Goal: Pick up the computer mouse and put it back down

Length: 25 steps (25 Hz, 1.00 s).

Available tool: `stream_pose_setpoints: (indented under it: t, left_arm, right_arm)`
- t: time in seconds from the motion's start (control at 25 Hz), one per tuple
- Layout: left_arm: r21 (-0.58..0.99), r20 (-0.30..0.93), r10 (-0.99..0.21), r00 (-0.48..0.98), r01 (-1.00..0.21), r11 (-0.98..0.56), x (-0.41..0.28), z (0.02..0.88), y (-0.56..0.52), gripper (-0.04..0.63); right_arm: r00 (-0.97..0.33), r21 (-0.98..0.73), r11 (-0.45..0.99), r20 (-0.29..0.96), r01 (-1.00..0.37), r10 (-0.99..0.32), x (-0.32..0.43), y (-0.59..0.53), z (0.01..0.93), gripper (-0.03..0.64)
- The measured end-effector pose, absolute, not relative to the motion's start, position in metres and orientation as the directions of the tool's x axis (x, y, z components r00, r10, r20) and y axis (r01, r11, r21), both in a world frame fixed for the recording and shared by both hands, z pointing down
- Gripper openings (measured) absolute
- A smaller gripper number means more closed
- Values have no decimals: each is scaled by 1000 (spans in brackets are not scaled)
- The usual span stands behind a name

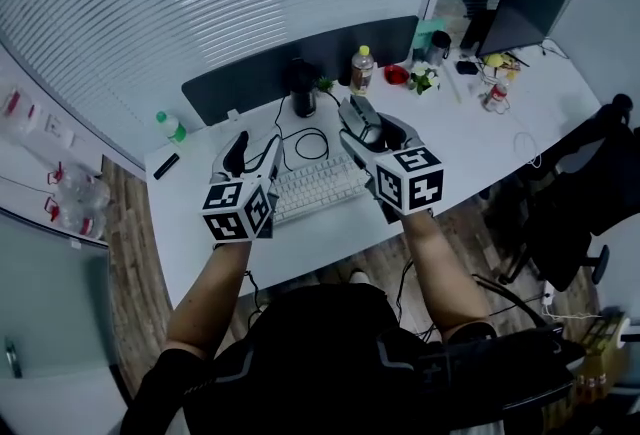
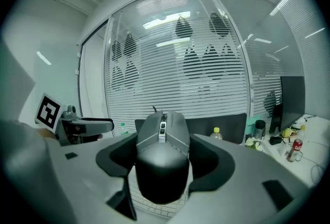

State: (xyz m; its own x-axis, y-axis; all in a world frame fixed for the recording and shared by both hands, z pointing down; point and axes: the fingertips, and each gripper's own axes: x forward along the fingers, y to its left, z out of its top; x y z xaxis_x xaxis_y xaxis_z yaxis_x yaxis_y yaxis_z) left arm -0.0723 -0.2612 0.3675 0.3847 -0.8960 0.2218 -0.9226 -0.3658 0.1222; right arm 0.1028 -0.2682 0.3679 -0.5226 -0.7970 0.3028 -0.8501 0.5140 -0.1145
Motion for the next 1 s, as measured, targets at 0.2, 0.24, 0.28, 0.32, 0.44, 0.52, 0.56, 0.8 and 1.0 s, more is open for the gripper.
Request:
stream_pose_setpoints:
  t: [0.2,0.24,0.28,0.32,0.44,0.52,0.56,0.8,1.0]
  left_arm:
    - [112,236,-885,400,-916,-384,-19,370,-270,281]
    - [116,234,-885,403,-915,-386,-10,371,-271,281]
    - [119,232,-885,403,-915,-385,-3,372,-272,281]
    - [121,232,-886,401,-916,-382,3,373,-273,281]
    - [129,237,-887,396,-918,-375,21,377,-277,281]
    - [132,236,-885,400,-916,-379,35,377,-280,281]
    - [133,235,-884,404,-914,-383,41,377,-281,281]
    - [132,245,-865,438,-899,-418,72,381,-288,281]
    - [147,265,-843,468,-884,-444,86,397,-299,281]
  right_arm:
    - [-530,-119,520,310,-846,-790,147,-277,375,293]
    - [-529,-118,520,310,-846,-790,156,-279,376,293]
    - [-528,-118,519,308,-847,-791,165,-282,377,293]
    - [-527,-119,518,305,-847,-793,173,-284,377,293]
    - [-529,-121,519,302,-846,-793,195,-288,377,293]
    - [-528,-112,521,305,-846,-793,207,-291,378,293]
    - [-526,-106,520,308,-847,-793,213,-292,378,293]
    - [-495,-122,484,328,-867,-805,243,-303,387,293]
    - [-461,-123,449,354,-885,-814,264,-311,403,293]
